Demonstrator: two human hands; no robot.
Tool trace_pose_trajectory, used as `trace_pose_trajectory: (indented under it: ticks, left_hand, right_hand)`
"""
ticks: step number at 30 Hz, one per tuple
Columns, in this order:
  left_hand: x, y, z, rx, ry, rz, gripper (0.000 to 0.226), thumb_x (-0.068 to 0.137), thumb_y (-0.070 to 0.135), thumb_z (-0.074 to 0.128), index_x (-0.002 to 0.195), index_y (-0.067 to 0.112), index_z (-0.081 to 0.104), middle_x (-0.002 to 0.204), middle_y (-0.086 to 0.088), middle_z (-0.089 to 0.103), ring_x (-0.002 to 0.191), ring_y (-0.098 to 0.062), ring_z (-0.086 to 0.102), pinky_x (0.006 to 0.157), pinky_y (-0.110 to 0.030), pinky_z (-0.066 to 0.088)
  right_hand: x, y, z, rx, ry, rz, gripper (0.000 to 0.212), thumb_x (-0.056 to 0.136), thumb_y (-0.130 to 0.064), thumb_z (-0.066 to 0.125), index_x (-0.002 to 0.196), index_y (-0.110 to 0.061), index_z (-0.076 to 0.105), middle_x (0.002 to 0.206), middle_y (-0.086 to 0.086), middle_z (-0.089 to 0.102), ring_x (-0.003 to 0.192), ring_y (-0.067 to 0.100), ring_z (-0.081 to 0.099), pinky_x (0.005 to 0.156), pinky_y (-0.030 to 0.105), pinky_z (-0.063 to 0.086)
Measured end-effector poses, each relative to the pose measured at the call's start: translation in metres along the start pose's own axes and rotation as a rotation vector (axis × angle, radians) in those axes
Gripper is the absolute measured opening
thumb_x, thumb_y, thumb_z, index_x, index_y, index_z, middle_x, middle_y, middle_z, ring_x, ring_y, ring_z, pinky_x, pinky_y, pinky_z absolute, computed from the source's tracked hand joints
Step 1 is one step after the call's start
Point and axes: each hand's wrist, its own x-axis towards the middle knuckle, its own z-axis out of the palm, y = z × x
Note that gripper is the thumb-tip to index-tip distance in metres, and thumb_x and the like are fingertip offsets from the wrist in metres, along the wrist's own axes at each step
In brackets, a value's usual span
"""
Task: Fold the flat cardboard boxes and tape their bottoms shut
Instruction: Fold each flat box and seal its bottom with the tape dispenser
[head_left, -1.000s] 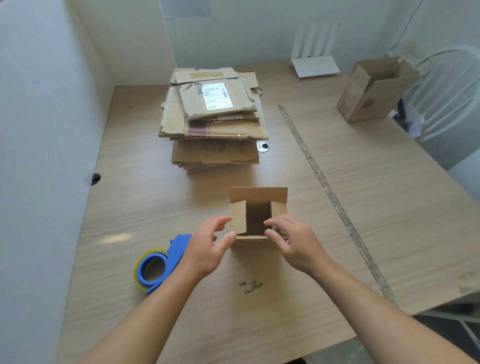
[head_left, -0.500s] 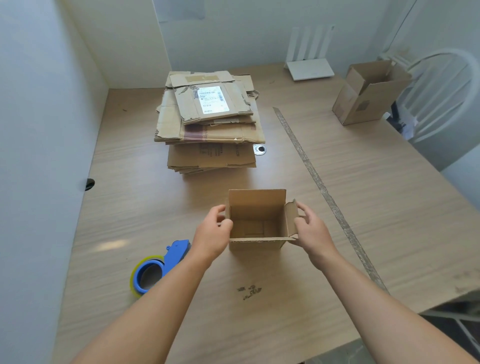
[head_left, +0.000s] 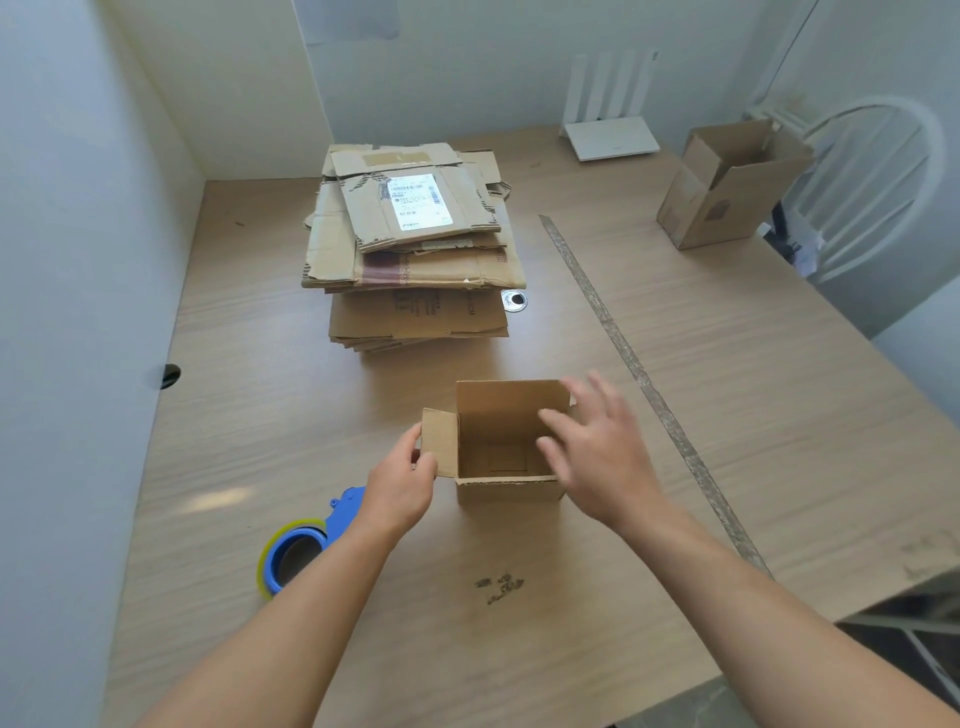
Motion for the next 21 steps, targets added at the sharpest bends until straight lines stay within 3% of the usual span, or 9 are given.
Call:
trace_pose_trajectory:
  ticks: [2, 5, 7, 10, 13, 21]
  left_hand:
    - [0.003, -0.002, 0.001, -0.021, 0.012, 0.004, 0.056, 0.092, 0.019, 0.042, 0.091, 0.075, 0.044, 0.093, 0.011, 0.068, 0.093, -0.019, 0.065, 0.088, -0.045, 0.053]
    - [0.004, 0.001, -0.001, -0.057, 0.008, 0.011, 0.046, 0.094, 0.022, 0.045, 0.115, 0.062, 0.05, 0.095, 0.014, 0.067, 0.095, -0.016, 0.064, 0.091, -0.045, 0.052]
    - [0.006, 0.003, -0.002, -0.06, 0.007, 0.018, 0.042, 0.098, 0.026, 0.047, 0.137, 0.04, 0.048, 0.101, 0.014, 0.064, 0.098, -0.014, 0.06, 0.092, -0.041, 0.05]
    - [0.007, 0.006, -0.003, -0.022, -0.024, 0.078, 0.042, 0.1, 0.032, 0.05, 0.142, 0.032, 0.045, 0.112, 0.01, 0.059, 0.102, -0.008, 0.057, 0.085, -0.028, 0.041]
    - [0.01, 0.012, 0.0, -0.027, -0.068, 0.116, 0.042, 0.1, 0.034, 0.052, 0.141, 0.035, 0.046, 0.119, 0.01, 0.06, 0.109, -0.01, 0.059, 0.086, -0.027, 0.041]
    - [0.022, 0.039, 0.022, -0.054, -0.082, 0.156, 0.042, 0.1, 0.032, 0.052, 0.142, 0.031, 0.047, 0.113, 0.012, 0.06, 0.103, 0.002, 0.055, 0.085, -0.024, 0.04]
  right_hand:
    - [0.01, -0.02, -0.001, 0.052, -0.061, -0.249, 0.034, 0.092, -0.039, 0.052, 0.106, -0.016, 0.074, 0.125, 0.01, 0.063, 0.122, 0.035, 0.053, 0.1, 0.046, 0.047]
    - [0.017, -0.038, 0.001, 0.132, -0.699, -0.067, 0.047, 0.099, -0.055, 0.042, 0.132, -0.025, 0.057, 0.132, 0.002, 0.057, 0.123, 0.026, 0.051, 0.095, 0.041, 0.047]
    - [0.015, -0.034, 0.007, 0.095, -0.911, 0.01, 0.05, 0.098, -0.062, 0.036, 0.131, -0.029, 0.053, 0.127, 0.001, 0.056, 0.121, 0.026, 0.052, 0.09, 0.041, 0.046]
    - [0.011, -0.026, 0.006, 0.171, -0.934, 0.05, 0.051, 0.097, -0.066, 0.034, 0.133, -0.034, 0.05, 0.127, -0.001, 0.056, 0.122, 0.023, 0.051, 0.091, 0.042, 0.044]
    - [0.009, -0.015, 0.005, 0.216, -0.969, 0.073, 0.059, 0.096, -0.068, 0.034, 0.143, -0.035, 0.044, 0.139, -0.001, 0.052, 0.131, 0.021, 0.046, 0.102, 0.044, 0.042]
    - [0.012, 0.024, 0.0, -0.064, -0.879, -0.055, 0.052, 0.097, -0.06, 0.044, 0.137, -0.027, 0.046, 0.133, 0.001, 0.052, 0.119, 0.025, 0.049, 0.093, 0.04, 0.041]
